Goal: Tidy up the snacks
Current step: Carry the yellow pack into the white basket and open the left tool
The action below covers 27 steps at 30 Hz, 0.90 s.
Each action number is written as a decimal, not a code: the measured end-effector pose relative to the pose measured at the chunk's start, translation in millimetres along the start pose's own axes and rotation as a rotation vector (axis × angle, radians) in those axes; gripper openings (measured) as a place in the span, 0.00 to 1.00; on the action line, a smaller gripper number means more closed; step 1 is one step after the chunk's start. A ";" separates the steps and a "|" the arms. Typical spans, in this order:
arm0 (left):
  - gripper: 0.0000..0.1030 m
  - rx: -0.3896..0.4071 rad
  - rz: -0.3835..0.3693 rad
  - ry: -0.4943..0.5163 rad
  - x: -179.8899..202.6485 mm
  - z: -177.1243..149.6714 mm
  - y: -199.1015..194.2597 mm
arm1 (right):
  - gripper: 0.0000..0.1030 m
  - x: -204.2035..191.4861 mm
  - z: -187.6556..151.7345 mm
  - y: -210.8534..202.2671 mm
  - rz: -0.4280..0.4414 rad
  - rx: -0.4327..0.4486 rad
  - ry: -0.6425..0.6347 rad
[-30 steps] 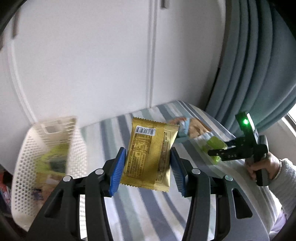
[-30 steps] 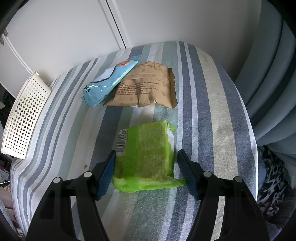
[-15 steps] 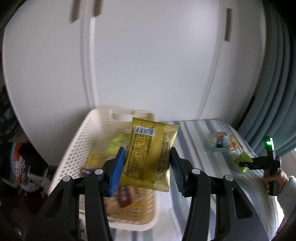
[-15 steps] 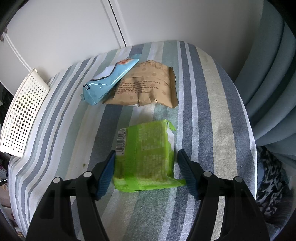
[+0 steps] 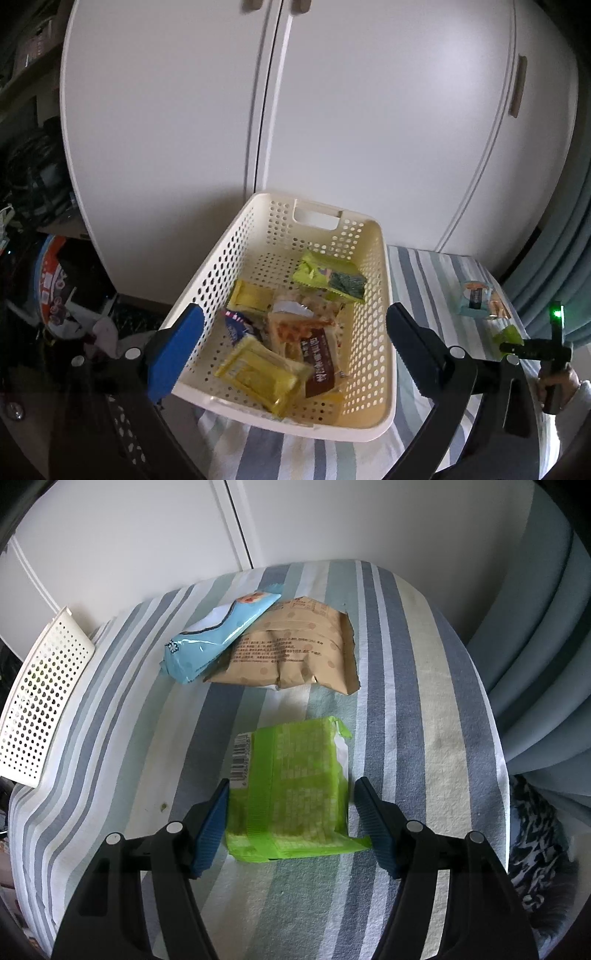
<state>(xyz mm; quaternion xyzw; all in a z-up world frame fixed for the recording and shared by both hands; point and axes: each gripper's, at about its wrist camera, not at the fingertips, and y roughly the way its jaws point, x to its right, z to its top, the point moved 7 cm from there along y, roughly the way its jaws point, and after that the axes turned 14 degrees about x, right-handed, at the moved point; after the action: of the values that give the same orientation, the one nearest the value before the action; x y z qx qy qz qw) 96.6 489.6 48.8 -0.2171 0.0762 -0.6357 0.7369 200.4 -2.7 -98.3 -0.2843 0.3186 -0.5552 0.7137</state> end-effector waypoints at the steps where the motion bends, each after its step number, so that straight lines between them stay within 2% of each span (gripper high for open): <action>1: 0.97 0.001 0.001 0.000 -0.2 -0.4 -0.5 | 0.65 -0.1 0.1 0.3 -0.001 -0.001 -0.002; 11: 0.97 0.020 0.011 0.023 4.9 -7.2 -13.3 | 0.65 -0.5 1.9 -2.4 -0.002 0.007 0.023; 16: 0.97 0.029 0.016 0.009 -0.3 -9.6 -18.0 | 0.64 -3.5 4.2 -16.9 0.083 0.046 0.140; 18: 0.97 0.031 0.017 0.000 -3.1 -10.5 -19.2 | 0.59 -10.9 5.6 -22.8 0.100 0.057 0.129; 19: 0.97 0.032 0.015 -0.007 -4.3 -10.9 -19.4 | 0.48 -14.1 6.3 -25.1 0.107 0.058 0.129; 21: 0.97 0.037 0.014 -0.012 -5.5 -10.8 -20.4 | 0.48 -20.4 8.6 -30.7 0.139 0.062 0.149; 22: 0.97 0.039 0.013 -0.014 -6.3 -11.1 -21.2 | 0.48 -23.1 10.2 -32.6 0.125 0.065 0.134; 24: 0.97 0.042 0.012 -0.019 -7.5 -10.9 -22.2 | 0.49 -26.0 13.3 -31.7 0.052 0.065 0.078; 25: 0.97 0.045 0.011 -0.022 -8.2 -11.0 -23.2 | 0.56 -26.3 15.7 -30.3 0.030 0.068 0.077; 26: 0.97 0.047 0.010 -0.023 -8.9 -11.0 -24.6 | 0.67 -25.9 16.8 -30.4 0.025 0.070 0.095; 27: 0.97 0.050 0.011 -0.022 -9.6 -10.9 -26.0 | 0.70 -26.5 18.4 -30.4 0.028 0.075 0.116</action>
<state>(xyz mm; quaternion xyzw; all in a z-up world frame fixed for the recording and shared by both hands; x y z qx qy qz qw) 67.2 493.9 48.3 -0.2054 0.0533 -0.6310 0.7462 191.1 17.3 -59.9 -0.2203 0.3423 -0.5722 0.7119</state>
